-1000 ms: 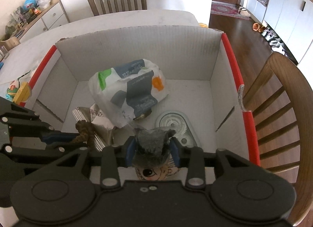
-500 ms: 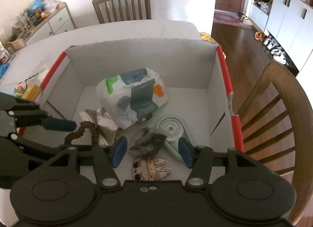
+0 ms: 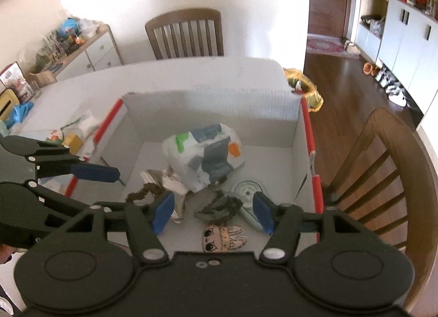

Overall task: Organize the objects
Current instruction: 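Open both grippers to drop the bracelet and plastic bag into the box, then move both grippers back toward the items on the table, then grasp the red rooster keychain with left gripper while right gripper grasps the yellow box, then carry the rooster keychain and yellow box over the red shoebox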

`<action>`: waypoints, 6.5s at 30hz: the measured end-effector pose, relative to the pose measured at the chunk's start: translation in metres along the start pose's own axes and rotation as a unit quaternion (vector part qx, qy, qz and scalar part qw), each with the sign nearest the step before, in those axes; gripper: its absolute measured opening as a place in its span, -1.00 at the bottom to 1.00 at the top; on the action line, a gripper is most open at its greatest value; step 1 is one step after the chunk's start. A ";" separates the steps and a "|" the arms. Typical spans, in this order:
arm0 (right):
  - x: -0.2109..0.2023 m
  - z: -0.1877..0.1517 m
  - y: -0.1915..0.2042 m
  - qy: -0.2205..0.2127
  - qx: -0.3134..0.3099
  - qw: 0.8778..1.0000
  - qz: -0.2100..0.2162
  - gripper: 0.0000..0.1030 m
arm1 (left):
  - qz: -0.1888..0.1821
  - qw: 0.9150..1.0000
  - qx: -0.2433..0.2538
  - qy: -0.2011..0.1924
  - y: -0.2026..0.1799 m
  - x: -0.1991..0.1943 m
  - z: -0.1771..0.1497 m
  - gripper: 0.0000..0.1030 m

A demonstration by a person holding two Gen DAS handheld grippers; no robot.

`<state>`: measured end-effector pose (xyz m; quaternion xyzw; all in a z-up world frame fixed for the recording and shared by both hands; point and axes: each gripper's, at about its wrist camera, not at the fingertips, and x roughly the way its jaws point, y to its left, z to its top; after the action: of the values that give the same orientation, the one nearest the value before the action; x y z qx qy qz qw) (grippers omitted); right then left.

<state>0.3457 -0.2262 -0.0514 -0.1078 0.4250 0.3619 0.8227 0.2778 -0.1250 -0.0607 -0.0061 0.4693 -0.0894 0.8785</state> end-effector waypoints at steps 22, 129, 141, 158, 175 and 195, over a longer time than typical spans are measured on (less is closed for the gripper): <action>-0.052 -0.001 0.090 -0.091 -0.005 0.995 0.036 0.90 | 0.003 0.991 -0.050 -0.122 0.056 -0.110 -0.046 0.53; 0.207 0.073 0.297 0.121 0.058 0.991 0.026 -0.44 | 0.072 0.990 -0.100 -0.070 0.301 -0.059 -0.192 -0.27; 0.152 0.053 0.288 0.109 0.054 0.991 0.047 -0.44 | 0.062 0.988 -0.117 -0.080 0.288 -0.095 -0.192 -0.27; 0.055 0.023 0.260 0.078 0.064 0.993 0.069 -0.44 | 0.047 0.991 -0.088 -0.084 0.224 -0.143 -0.159 -0.27; -0.004 -0.001 0.176 0.033 0.123 0.991 0.034 -0.43 | 0.015 0.994 -0.033 -0.102 0.146 -0.139 -0.108 -0.27; -0.028 -0.005 0.049 -0.002 0.166 0.986 -0.030 -0.43 | -0.009 0.995 0.034 -0.098 0.054 -0.095 -0.039 -0.27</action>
<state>0.2986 -0.2073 -0.0265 0.0179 0.4743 0.2614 0.8405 0.2022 -0.0535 -0.0094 0.0104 0.3779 -0.1122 0.9190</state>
